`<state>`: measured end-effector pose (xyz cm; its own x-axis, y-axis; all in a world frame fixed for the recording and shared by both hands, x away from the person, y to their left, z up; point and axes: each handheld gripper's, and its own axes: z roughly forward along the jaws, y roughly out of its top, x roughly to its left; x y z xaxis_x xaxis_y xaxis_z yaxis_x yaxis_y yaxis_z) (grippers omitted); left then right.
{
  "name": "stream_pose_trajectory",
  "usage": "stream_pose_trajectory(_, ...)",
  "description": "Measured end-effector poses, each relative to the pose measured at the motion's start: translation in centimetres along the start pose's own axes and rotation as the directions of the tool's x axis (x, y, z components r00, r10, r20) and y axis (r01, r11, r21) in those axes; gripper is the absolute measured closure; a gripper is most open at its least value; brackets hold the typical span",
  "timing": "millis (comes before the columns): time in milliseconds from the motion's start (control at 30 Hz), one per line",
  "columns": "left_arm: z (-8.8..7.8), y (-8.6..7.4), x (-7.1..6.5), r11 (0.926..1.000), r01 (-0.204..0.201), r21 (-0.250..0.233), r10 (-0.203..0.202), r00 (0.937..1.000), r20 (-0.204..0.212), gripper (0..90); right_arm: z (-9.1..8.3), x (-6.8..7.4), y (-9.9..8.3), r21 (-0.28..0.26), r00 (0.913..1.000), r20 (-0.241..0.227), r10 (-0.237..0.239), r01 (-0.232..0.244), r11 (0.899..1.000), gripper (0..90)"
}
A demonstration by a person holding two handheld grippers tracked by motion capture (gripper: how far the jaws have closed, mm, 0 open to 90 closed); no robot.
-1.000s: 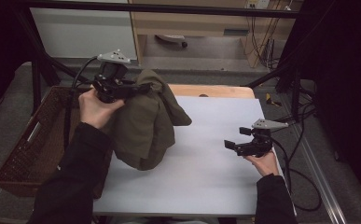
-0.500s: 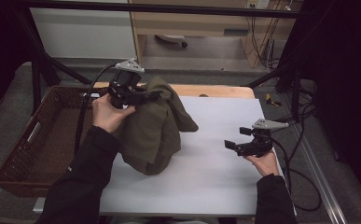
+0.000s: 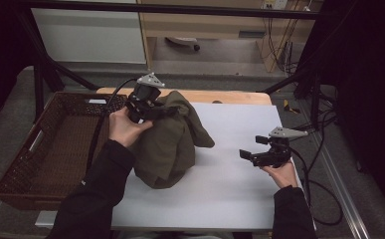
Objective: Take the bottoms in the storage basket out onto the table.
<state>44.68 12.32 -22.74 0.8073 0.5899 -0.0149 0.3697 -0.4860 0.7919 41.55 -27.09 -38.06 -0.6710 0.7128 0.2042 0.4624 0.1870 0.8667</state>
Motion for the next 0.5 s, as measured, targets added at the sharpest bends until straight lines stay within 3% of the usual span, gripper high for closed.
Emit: stream_pose_trajectory(500, 1.8, -1.1, -0.9, 0.9995, -0.010, 0.029, 0.009, 0.9995, 0.031, 79.8, 0.0, 0.0, 0.0, 0.001, 1.0000, 0.000, 0.000, 0.000, 1.000, 2.1)
